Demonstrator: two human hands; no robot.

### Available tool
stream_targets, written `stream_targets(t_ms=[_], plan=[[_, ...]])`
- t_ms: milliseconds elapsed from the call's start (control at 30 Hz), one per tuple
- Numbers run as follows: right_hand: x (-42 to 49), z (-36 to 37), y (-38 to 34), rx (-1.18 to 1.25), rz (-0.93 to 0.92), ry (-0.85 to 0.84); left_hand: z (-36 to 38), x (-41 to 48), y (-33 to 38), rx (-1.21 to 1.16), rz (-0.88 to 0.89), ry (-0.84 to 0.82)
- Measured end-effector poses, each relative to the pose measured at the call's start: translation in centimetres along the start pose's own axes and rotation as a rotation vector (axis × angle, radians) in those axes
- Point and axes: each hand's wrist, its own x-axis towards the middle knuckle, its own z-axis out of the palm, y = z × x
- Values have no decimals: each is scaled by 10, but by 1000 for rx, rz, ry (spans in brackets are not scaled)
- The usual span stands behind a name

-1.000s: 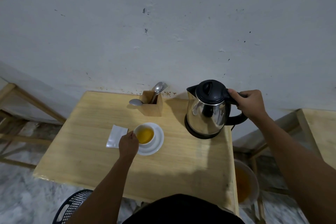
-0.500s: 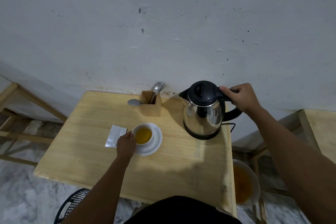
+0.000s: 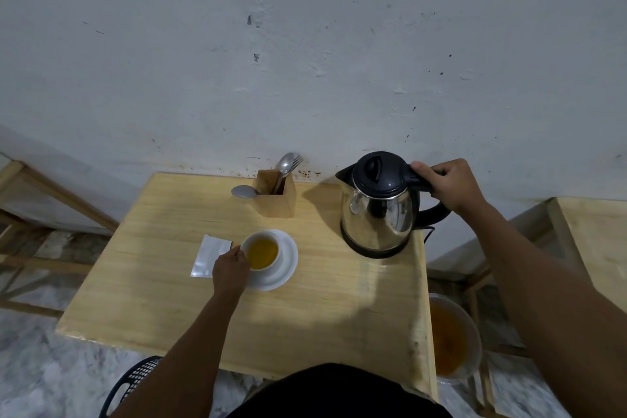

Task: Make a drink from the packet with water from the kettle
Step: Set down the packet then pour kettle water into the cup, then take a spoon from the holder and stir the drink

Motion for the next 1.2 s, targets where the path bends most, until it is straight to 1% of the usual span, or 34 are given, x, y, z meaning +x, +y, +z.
stream_targets(t_ms=[133, 267, 333, 467, 567, 667, 733, 833, 867, 933, 1000, 1033, 1067, 1133, 1167, 1200], plan=[[-6, 2, -7, -64, -21, 42, 0, 0, 0, -7, -14, 6], [-17, 9, -13, -211, -20, 206, -1, -2, 3, 7, 1, 4], [-23, 15, -14, -204, -24, 271, -2, -3, 4, 7, 14, 2], [-25, 24, -15, -143, -50, 331, -3, 0, -1, 37, 48, -17], [-26, 28, -19, -188, -29, 357, -6, 1, -3, 28, 49, -29], [-33, 39, -35, -274, 5, 476, -8, 0, 0, 31, 66, -51], [-41, 55, -53, -341, -51, 567, -11, -1, 1, 45, 77, -81], [-51, 92, -79, -467, -277, 586, -20, 2, 2, -2, -15, -129], [-54, 105, -87, -485, -363, 570, -22, 5, 1, -23, -25, -156], [-58, 136, -103, -473, -514, 486, -27, 12, -3, -39, 7, -219], [-59, 162, -116, -438, -606, 333, -32, 17, -5, -30, 4, -267], [-58, 175, -123, -418, -599, 219, -35, 21, -5, -30, -1, -291], [-55, 188, -128, -399, -528, 81, -37, 24, -5, -30, -1, -322], [-45, 212, -135, -400, -288, -178, -41, 29, -4, -31, 0, -388], [-38, 226, -137, -437, -187, -275, -44, 32, -4, -33, -3, -415], [-31, 238, -137, -476, -126, -341, -46, 34, -3, -38, -6, -436]])
